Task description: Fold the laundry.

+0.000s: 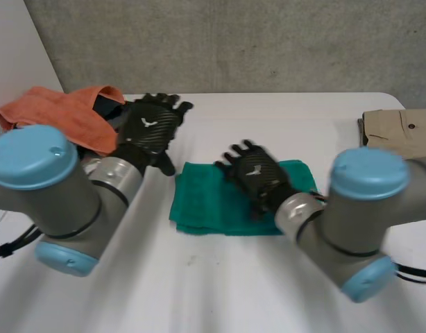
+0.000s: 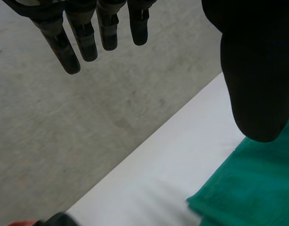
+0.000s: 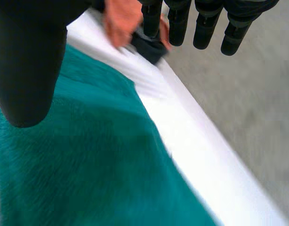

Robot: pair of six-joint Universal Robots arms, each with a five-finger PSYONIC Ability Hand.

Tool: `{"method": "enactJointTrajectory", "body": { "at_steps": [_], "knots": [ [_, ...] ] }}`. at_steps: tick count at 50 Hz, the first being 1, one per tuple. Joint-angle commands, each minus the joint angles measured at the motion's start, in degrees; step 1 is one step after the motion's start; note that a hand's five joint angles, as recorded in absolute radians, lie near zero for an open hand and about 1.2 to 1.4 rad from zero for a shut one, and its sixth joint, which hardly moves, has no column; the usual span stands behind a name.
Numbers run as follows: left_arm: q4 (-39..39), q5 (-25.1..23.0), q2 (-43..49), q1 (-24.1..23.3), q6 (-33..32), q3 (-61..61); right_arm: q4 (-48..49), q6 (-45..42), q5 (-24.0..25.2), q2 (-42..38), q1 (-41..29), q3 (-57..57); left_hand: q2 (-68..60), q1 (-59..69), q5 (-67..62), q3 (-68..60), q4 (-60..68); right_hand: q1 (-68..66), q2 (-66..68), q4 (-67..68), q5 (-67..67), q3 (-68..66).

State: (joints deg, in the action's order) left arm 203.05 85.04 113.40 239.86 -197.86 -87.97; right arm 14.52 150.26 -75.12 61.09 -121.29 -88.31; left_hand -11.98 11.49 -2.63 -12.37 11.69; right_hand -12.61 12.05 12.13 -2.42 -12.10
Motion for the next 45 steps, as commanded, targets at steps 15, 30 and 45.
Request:
{"method": "enactJointTrajectory", "body": {
  "at_steps": [15, 30, 45],
  "knots": [
    [-0.64, 0.74, 3.23, -4.57, 0.02, 1.84, 8.66, -15.17, -10.23, 2.96, 10.40, -6.01, 1.98, -1.49, 2.63, 2.37, -1.69, -67.39, 67.95, 67.87, -67.58, -67.90],
    [-0.64, 0.83, -1.17, 0.09, 0.46, -3.61, 6.59, -18.16, 4.46, -7.30, -8.62, -1.61, 1.98, -1.49, 2.63, 2.37, -1.69, -18.89, 19.45, 19.37, -19.09, -19.40],
    [-4.06, 1.88, 2.85, -6.58, 10.21, 7.71, -2.11, 25.78, 4.10, 4.92, 8.69, 2.69, 0.26, 0.24, 0.90, 0.64, 0.04, 2.61, -2.05, -2.13, 2.42, 2.10]
  ]
}}
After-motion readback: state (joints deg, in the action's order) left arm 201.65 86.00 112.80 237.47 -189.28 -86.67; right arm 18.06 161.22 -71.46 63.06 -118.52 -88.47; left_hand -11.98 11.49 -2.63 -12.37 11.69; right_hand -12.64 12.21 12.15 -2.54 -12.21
